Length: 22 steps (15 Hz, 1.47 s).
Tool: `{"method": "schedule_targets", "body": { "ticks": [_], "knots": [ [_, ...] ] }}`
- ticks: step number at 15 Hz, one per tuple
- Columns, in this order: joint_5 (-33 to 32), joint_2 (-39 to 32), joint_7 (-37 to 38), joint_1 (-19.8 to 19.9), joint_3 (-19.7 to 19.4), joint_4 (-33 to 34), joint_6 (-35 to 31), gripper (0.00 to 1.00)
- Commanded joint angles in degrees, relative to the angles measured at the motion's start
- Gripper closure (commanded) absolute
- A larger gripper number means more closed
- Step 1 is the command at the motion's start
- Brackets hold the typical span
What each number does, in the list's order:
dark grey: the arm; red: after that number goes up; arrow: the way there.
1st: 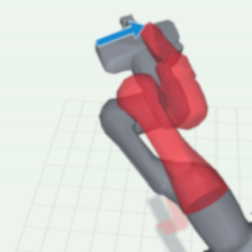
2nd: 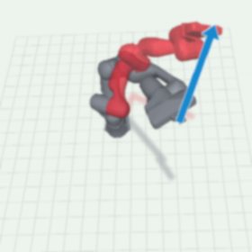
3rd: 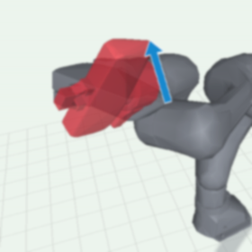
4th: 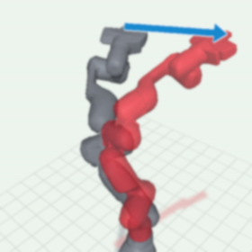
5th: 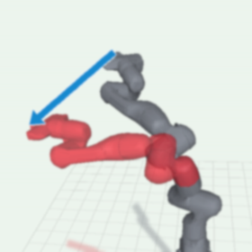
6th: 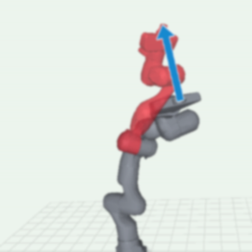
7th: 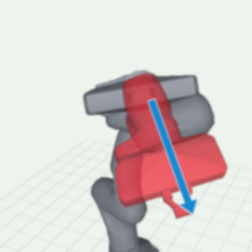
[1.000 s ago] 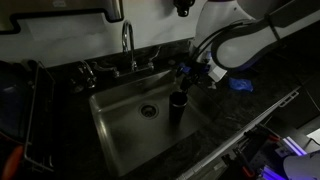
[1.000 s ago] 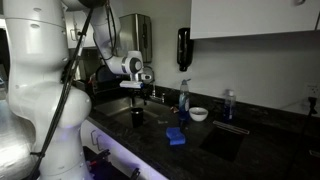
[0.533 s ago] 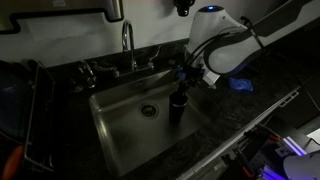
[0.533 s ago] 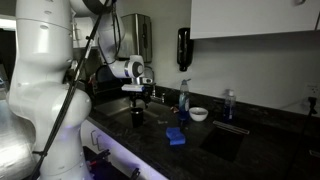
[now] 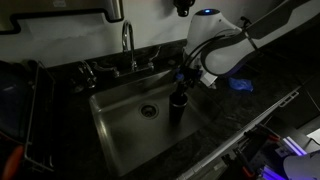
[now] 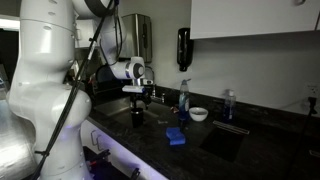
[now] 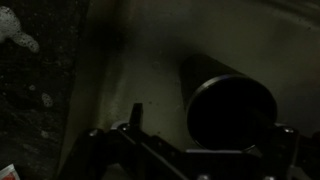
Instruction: Remove the bottle from the sink and put it on the base top
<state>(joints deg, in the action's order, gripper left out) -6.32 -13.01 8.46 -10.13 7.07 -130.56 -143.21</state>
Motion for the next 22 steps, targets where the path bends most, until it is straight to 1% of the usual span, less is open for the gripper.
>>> {"method": "schedule_targets", "body": {
  "ticks": [1,9,12,13,14,22],
  "knots": [
    [-0.84,-1.82,1.19,-0.19,-0.85,0.78,-1.1,0.0],
    [-0.69,-3.42,1.31,-0.37,-1.37,0.51,-1.47,0.0],
    [-1.75,-3.76,1.94,-1.06,-1.48,0.56,-1.56,0.0],
    [-1.77,-3.75,2.04,-1.18,-1.43,0.48,-1.9,0.25],
    [-1.61,-3.76,2.19,-1.31,-1.35,0.48,-2.06,0.26],
    [-2.03,-3.56,3.87,-2.11,-1.69,0.77,-2.05,0.84]
  ]
}}
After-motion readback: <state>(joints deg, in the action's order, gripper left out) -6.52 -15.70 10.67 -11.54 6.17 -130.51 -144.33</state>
